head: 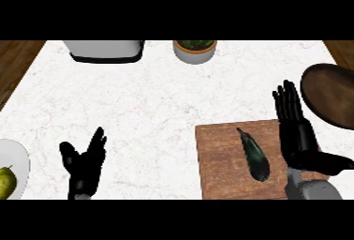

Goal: Pick the eggplant from the cutting board and place it in the pan

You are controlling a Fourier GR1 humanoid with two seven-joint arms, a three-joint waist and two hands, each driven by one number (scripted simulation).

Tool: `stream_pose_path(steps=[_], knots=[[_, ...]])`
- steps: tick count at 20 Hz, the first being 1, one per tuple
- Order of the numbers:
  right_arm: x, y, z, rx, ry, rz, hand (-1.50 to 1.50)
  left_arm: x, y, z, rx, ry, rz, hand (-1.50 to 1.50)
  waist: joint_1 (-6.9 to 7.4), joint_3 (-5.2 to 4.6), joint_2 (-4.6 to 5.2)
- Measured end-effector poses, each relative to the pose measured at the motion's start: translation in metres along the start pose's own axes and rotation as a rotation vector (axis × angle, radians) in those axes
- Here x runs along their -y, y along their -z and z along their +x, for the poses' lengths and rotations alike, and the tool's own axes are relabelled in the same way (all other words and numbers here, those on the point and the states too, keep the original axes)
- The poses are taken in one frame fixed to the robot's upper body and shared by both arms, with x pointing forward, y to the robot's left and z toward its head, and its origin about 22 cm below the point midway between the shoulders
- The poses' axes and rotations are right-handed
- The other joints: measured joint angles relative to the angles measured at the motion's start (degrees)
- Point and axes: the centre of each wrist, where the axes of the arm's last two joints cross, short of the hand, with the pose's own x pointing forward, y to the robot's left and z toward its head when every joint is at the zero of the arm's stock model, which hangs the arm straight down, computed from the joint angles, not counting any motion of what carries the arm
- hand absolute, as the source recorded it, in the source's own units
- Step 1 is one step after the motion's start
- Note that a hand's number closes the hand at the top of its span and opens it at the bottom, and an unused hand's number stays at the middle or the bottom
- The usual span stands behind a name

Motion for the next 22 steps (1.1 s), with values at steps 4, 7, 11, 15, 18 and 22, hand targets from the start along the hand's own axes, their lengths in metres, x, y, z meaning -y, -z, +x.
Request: stream_pose_path(steps=[4, 7, 11, 15, 18, 22], knots=[[-0.002, 0.003, -0.009, -0.112, 0.049, 0.253, 1.5, 0.001, 0.004, 0.032, 0.172, 0.052, -0.053, 0.0, 1.04, 0.39, 1.12], [-0.005, -0.006, -0.023, -0.252, 0.067, 0.512, 1.5, 0.001, 0.012, 0.07, 0.349, 0.118, -0.083, 0.0, 2.52, 0.56, 2.0], [0.058, 0.0, -0.03, -0.246, -0.049, 0.619, -1.5, -0.008, 0.02, 0.105, 0.465, 0.162, -0.087, 0.0, 0.73, 0.51, 1.97], [0.126, 0.023, -0.011, -0.156, -0.175, 0.628, -1.5, -0.013, 0.028, 0.119, 0.505, 0.185, -0.089, 0.0, -0.21, 0.44, 1.92], [0.164, 0.048, 0.014, -0.128, -0.253, 0.674, -1.5, -0.015, 0.031, 0.129, 0.519, 0.193, -0.093, 0.0, -0.01, 0.4, 1.89], [0.184, 0.085, 0.06, -0.137, -0.413, 0.779, -1.5, -0.015, 0.034, 0.134, 0.525, 0.199, -0.102, 0.0, 0.51, 0.33, 1.92]])
